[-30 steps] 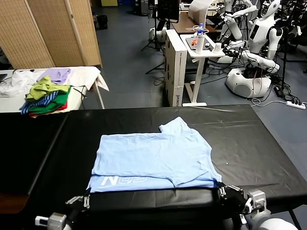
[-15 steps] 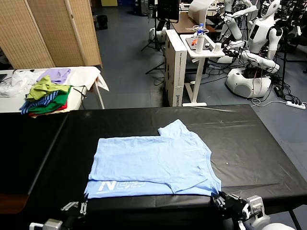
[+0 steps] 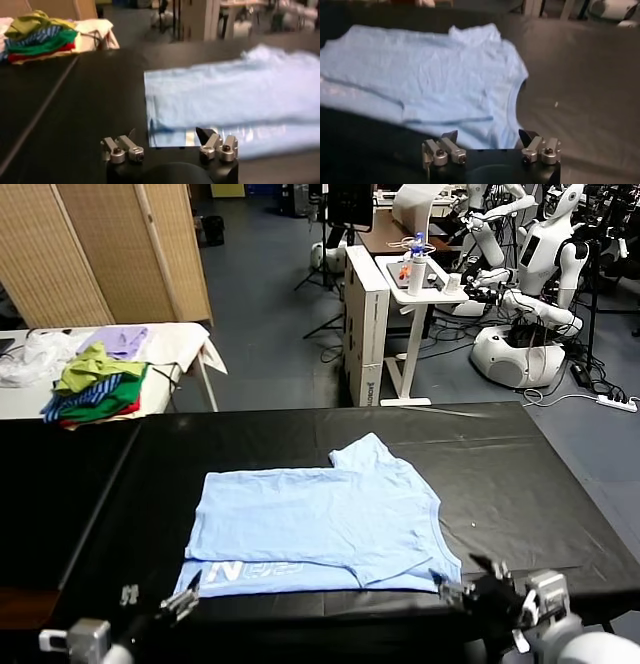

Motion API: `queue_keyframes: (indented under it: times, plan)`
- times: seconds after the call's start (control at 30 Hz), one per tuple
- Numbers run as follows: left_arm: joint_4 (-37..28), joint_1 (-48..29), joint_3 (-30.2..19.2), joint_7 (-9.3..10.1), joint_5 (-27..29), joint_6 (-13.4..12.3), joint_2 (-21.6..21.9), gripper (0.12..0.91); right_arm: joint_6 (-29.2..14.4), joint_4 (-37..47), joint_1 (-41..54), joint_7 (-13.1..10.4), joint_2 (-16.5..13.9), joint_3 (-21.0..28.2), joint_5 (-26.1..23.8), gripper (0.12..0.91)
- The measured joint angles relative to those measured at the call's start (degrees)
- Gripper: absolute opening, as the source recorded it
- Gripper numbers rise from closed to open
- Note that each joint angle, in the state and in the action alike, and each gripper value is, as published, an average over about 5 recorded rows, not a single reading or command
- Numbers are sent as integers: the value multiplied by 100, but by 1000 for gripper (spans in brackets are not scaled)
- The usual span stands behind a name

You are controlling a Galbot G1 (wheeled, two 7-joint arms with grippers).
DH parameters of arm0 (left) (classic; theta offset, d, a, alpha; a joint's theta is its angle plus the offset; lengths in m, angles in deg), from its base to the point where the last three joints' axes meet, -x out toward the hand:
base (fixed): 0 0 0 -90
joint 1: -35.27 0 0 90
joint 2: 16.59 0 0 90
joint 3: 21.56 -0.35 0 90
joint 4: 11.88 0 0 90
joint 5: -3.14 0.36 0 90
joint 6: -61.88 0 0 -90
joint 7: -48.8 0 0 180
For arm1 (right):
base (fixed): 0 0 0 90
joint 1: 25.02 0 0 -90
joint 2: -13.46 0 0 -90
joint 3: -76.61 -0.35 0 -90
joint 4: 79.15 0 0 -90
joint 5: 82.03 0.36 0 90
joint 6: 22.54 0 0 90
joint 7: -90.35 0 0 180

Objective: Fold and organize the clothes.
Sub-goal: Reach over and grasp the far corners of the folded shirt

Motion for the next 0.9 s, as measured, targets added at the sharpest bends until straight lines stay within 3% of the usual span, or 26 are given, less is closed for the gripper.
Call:
queue_keyframes:
  times: [0.13,0.43,0.63,0.9]
  plan:
    - [-360,-822,-124,44,-686,111,254,907,21,631,1039,-126,84,781,12,907]
    - [-1624,-2679,-668,131,-1949,603,1011,907,117,2056,2917,-125,463,2144,113,907]
    - [-2592,-3780,-1295,88,-2056,875,1312,907,120,2955,3769,-126,820,2719,101,907]
    - [-3604,-4870,-2156,-146,-1758,1050,1261,907,156,3788,4384,-88,1288,3068,84,907]
